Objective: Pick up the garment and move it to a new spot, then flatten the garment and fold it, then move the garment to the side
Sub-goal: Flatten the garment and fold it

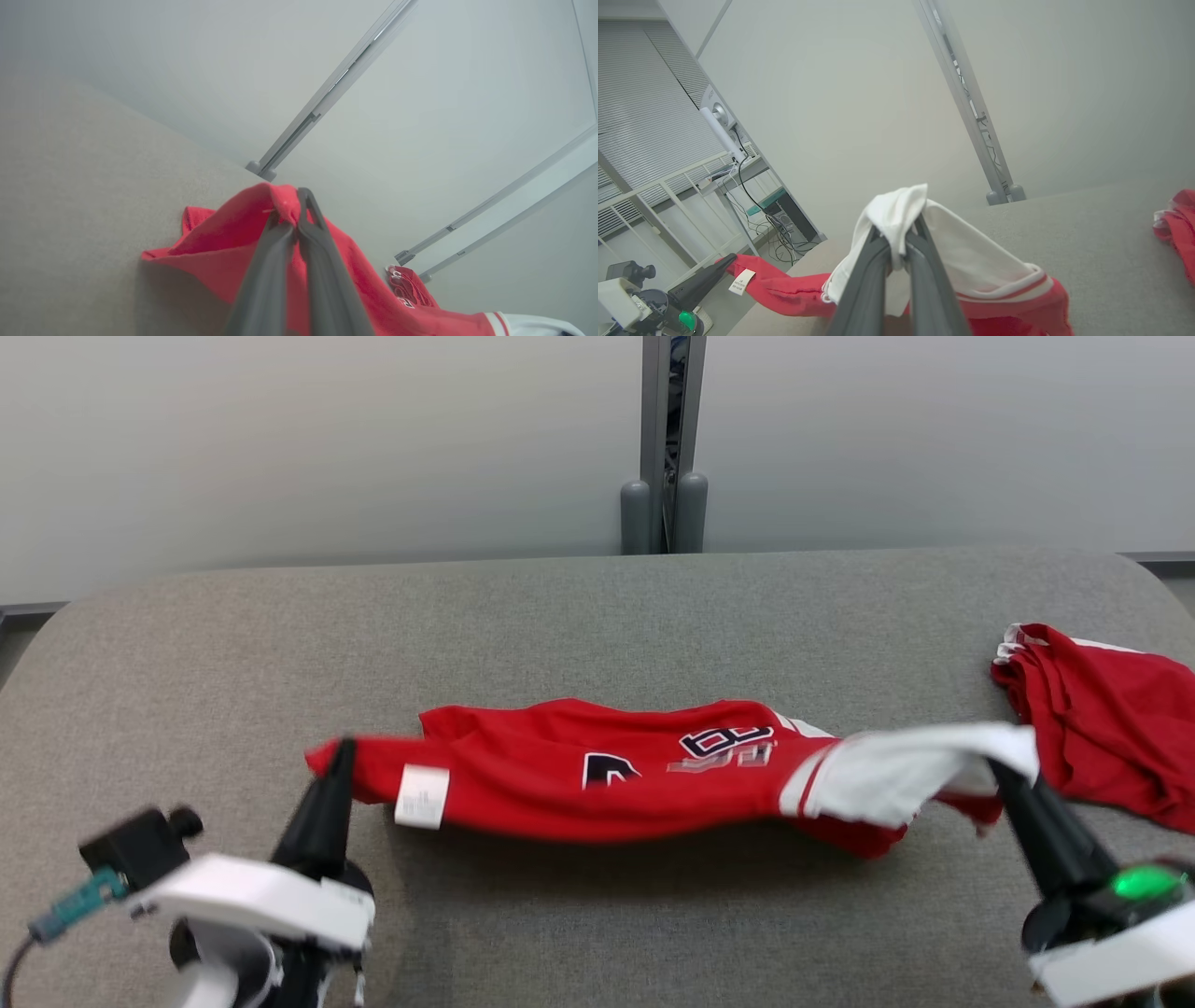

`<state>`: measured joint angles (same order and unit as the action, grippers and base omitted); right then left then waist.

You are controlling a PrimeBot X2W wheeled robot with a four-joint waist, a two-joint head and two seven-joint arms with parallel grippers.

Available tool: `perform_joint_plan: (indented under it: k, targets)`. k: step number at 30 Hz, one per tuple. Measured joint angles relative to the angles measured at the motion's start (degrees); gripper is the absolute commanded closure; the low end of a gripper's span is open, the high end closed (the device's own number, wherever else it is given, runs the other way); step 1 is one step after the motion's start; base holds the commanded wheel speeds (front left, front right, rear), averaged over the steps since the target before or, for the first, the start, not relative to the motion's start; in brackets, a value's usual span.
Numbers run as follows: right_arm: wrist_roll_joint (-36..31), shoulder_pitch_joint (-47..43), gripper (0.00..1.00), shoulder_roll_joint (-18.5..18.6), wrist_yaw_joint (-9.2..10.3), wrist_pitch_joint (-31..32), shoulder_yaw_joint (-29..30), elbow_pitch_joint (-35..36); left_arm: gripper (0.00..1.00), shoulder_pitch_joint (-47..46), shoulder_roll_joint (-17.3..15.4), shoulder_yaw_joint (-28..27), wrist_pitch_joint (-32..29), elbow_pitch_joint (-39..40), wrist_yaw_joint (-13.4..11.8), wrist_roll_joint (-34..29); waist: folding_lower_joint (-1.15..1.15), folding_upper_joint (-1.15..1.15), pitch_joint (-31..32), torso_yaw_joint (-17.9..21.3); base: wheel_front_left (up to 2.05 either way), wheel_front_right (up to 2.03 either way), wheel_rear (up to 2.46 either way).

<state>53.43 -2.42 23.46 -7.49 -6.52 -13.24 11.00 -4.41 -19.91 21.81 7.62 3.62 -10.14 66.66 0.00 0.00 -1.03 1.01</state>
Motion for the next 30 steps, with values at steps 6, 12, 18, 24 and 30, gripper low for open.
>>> perform_joint_plan:
  k: [6, 12, 18, 24, 30]
  targets:
    - [-2.14, 10.89, 1.00, -1.71, 0.00, 5.43, 5.63, 0.14, 1.00, -11.91, -2.41, -0.41, -4.11, 1.88, -0.12, -2.07, 0.00, 0.00, 1.14, 0.29, 0.00, 0.00, 0.00]
    - [-5.75, 23.79, 1.00, -4.57, 0.00, 11.62, 7.91, -2.55, 1.00, -26.22, -4.14, 0.21, -7.81, 0.68, -0.33, -5.64, 0.00, 0.00, 0.80, 0.38, 0.00, 0.00, 0.00]
    - [-8.40, 34.27, 1.00, -6.48, 0.00, 16.15, 8.21, -5.75, 1.00, -37.13, -4.59, 1.20, -10.12, -4.03, 0.09, -8.71, 0.00, 0.00, -0.80, 0.47, 0.00, 0.00, 0.00]
    - [-11.25, 48.09, 1.00, -9.10, 0.00, 19.22, 7.47, -13.63, 1.00, -49.79, -4.71, 2.05, -12.43, -13.39, 1.14, -11.51, 0.00, 0.00, -4.46, 0.84, 0.00, 0.00, 0.00]
    - [-16.59, 65.57, 1.00, -12.40, 0.00, 18.41, 8.04, -27.65, 1.00, -62.27, -5.38, 2.31, -11.03, -24.99, 0.90, -16.63, 0.00, 0.00, -10.48, 1.54, 0.00, 0.00, 0.00]
